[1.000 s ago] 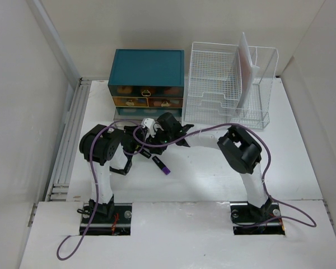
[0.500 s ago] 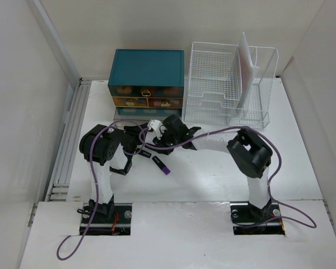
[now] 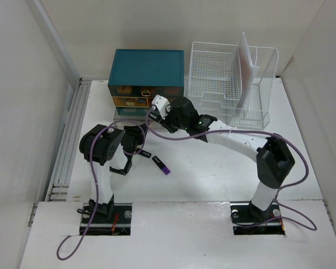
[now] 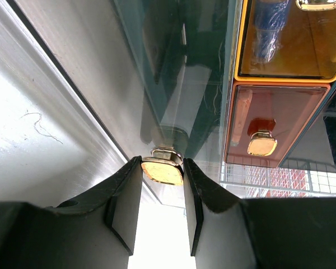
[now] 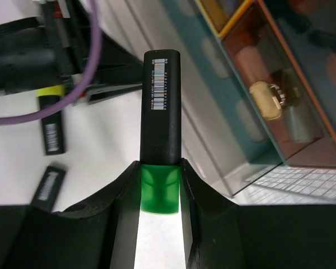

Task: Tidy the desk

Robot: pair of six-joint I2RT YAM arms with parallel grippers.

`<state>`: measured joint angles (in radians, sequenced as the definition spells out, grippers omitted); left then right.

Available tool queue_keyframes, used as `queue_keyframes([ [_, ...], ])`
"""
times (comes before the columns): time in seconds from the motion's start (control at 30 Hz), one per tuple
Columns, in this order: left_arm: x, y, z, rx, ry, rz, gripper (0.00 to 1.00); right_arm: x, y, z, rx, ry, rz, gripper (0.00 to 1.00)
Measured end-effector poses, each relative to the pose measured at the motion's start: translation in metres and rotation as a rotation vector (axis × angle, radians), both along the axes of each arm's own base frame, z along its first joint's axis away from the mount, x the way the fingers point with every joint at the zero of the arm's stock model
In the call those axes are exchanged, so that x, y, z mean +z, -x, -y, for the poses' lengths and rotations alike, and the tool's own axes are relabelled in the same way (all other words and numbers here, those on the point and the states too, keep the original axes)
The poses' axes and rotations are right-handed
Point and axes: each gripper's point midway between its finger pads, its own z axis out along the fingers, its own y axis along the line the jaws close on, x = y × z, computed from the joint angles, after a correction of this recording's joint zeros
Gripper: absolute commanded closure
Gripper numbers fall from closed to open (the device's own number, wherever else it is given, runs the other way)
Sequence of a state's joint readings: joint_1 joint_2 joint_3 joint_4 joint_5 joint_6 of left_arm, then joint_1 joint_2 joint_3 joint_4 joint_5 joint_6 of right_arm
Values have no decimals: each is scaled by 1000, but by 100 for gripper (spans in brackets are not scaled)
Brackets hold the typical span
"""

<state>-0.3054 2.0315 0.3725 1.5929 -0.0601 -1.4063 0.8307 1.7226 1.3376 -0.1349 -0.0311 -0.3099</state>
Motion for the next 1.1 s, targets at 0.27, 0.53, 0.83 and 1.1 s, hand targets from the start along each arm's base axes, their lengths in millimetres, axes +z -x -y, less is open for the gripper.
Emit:
queue_keyframes([
  [0.27,0,0,0,-1,0,1,100,-26,-59,3,-93,92,-5,95],
  [0.53,0,0,0,-1,1,1,100,-50,-84,10,-124,158,-39,56],
  [0.83,0,0,0,-3,1,1,100,-47,-85,9,-120,160,-35,51],
  [1.1,0,0,0,-4,2,1,100,-33,-39,12,-8,87,-91,51],
])
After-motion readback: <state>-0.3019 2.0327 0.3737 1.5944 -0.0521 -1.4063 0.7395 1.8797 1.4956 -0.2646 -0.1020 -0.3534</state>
